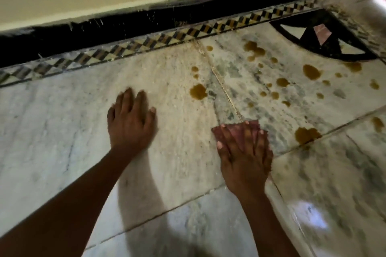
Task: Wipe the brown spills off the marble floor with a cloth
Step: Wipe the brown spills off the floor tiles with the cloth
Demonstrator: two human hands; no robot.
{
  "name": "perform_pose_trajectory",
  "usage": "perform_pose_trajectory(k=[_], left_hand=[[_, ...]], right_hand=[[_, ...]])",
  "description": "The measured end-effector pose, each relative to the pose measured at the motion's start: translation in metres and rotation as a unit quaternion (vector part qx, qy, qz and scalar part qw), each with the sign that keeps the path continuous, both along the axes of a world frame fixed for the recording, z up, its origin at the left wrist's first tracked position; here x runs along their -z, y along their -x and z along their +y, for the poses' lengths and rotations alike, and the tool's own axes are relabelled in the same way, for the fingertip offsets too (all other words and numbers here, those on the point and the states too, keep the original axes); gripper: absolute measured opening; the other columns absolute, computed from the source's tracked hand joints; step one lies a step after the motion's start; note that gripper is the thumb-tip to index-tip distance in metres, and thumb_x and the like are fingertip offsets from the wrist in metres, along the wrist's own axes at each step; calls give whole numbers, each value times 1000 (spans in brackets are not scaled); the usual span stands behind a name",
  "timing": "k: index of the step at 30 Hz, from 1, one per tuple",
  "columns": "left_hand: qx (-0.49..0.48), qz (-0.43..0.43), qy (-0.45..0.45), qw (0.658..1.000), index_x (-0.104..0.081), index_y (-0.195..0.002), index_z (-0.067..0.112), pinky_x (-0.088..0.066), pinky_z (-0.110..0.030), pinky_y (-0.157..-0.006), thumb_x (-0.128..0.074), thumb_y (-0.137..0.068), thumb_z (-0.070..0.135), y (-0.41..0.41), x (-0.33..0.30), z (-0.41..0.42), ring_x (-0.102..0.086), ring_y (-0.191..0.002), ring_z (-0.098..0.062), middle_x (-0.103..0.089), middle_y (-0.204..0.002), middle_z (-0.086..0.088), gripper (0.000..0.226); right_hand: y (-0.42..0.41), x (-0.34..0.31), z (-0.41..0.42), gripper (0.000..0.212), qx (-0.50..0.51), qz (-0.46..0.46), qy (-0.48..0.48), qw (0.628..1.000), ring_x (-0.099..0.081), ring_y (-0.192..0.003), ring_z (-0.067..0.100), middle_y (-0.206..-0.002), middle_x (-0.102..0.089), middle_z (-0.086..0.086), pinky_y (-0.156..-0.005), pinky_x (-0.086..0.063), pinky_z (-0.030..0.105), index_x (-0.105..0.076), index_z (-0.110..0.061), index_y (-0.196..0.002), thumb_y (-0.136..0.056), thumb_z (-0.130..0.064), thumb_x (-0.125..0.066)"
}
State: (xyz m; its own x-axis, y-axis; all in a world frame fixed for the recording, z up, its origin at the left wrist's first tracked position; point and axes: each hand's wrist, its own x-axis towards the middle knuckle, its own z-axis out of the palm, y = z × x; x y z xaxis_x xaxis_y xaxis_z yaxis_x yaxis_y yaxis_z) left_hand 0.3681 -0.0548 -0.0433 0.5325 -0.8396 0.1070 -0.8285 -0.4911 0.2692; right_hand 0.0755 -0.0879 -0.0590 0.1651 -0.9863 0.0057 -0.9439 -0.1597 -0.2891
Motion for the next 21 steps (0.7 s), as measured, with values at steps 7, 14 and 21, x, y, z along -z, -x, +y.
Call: perform_pose_trajectory(k=[7,14,21], left_hand=[[-19,19,5,1000,-33,-167,26,-25,-57,-130,-26,-108,56,5,-4,-2,-23,-165,-30,-25,-178,-10,67],[-36,10,12,999,-38,-164,25,-26,-56,-129,-30,-107,54,-19,-4,-13,-27,-163,-31,-28,-177,-11,65],[-11,38,-14,999,-35,-166,27,-19,-55,-132,-23,-107,58,0,3,-1,-18,-166,-27,-18,-180,-8,68]], right_hand=[[-43,-7,-7,50,-155,47,27,986,0,-166,34,-180,-12,-5,-130,-13,62,-18,-72,-155,-105,-71,-22],[-81,-5,-50,53,-42,12,36,998,-13,-165,39,-177,-25,-2,-128,-16,65,-35,-63,-155,-104,-70,-23],[-58,-6,-24,52,-216,62,65,972,-11,-166,29,-179,-18,-6,-127,-22,59,-17,-69,-157,-106,-67,-29]])
